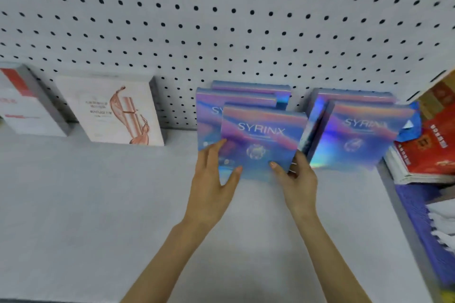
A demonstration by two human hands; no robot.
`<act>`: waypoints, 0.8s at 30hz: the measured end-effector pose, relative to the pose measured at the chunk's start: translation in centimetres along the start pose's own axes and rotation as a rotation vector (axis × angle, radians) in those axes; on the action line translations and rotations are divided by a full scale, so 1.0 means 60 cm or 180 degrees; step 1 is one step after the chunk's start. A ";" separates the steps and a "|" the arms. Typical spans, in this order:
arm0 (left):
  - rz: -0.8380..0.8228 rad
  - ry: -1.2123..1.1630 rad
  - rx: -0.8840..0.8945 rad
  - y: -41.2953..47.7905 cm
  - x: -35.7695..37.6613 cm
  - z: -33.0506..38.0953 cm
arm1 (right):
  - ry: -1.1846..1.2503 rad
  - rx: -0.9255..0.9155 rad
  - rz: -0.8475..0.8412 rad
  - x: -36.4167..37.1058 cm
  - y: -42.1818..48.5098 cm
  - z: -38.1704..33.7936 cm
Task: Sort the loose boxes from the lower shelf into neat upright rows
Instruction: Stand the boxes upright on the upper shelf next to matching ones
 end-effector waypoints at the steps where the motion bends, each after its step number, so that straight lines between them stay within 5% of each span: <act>1: 0.0039 0.0021 -0.0009 0.002 0.000 0.002 | 0.0026 0.0013 -0.0050 0.003 0.011 0.000; 17: -0.0072 -0.0034 -0.0337 -0.018 -0.013 0.006 | 0.0151 0.0544 0.0020 0.015 0.020 0.017; 24: 0.0465 -0.0223 -0.0787 -0.146 -0.167 -0.006 | 0.0369 0.0323 0.0095 0.039 -0.133 -0.015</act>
Point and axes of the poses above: each hand's wrist, its own y-axis towards the middle knuckle, its own x-axis out of the palm, z = x × y, the point moved 7 cm from there along y, towards the middle knuckle, and after that the axes turned 14 degrees about x, right-handed, at the moved point
